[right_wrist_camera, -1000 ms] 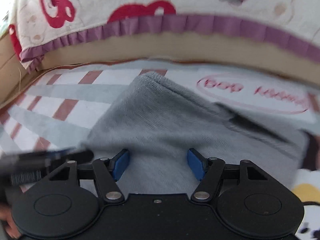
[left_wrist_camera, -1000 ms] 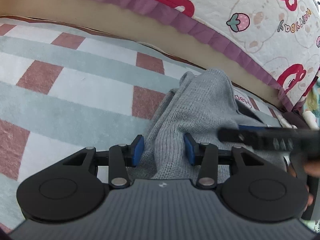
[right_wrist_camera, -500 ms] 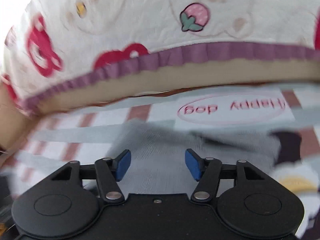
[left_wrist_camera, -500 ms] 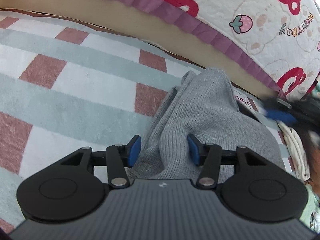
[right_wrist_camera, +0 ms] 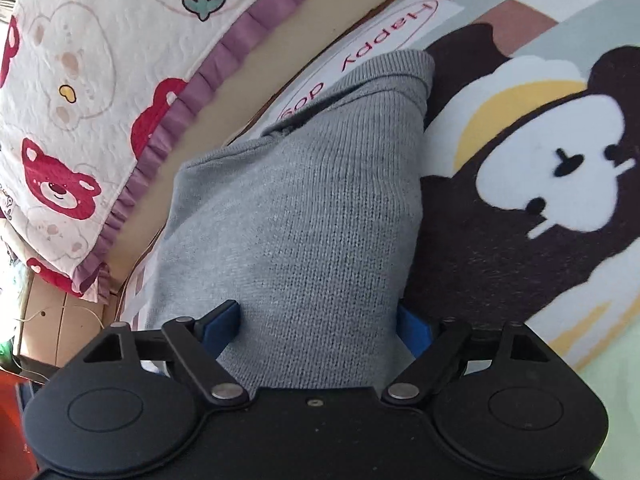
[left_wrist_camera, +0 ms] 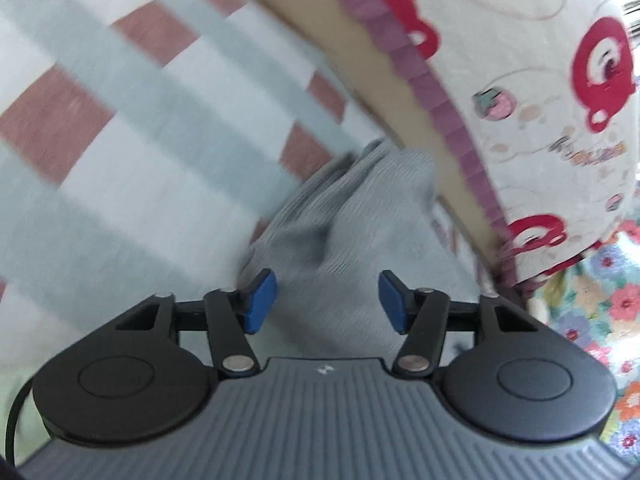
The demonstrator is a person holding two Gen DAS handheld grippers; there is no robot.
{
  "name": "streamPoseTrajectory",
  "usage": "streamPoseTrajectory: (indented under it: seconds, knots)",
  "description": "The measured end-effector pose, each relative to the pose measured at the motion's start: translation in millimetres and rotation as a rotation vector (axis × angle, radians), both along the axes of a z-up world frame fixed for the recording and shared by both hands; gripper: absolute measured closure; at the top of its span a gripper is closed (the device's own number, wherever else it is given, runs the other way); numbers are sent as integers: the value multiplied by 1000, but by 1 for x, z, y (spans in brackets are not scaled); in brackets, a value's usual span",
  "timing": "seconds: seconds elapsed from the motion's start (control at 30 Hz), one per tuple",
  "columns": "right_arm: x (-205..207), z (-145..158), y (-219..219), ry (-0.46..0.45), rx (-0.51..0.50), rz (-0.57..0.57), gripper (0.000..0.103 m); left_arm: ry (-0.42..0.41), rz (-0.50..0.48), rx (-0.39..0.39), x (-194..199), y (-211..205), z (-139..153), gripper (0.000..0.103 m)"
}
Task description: Fold clothes
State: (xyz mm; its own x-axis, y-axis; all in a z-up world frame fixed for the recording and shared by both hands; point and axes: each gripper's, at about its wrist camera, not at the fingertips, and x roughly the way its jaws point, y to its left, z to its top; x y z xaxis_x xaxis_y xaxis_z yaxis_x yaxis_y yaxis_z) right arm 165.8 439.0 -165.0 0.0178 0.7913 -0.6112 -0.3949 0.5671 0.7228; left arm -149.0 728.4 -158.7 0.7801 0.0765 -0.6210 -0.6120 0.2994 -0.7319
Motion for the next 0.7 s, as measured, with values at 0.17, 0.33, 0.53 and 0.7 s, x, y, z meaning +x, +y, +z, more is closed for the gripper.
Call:
streamPoseTrajectory:
  seconds: [0.17, 0.33, 0.53, 0.7]
  knots:
    - [0, -8, 5, 12, 16, -5, 14, -44, 57, -124, -2, -7, -19, 44]
    - [6, -19, 3, 40, 66, -20, 13, -9, 48, 36, 17, -9, -19, 38]
    - [25, -30, 14, 73, 116, -12, 12, 16, 62, 64, 17, -3, -25, 27]
    - [36, -30, 22, 66, 119, 35, 16, 14, 53, -24, 10, 5, -31, 24]
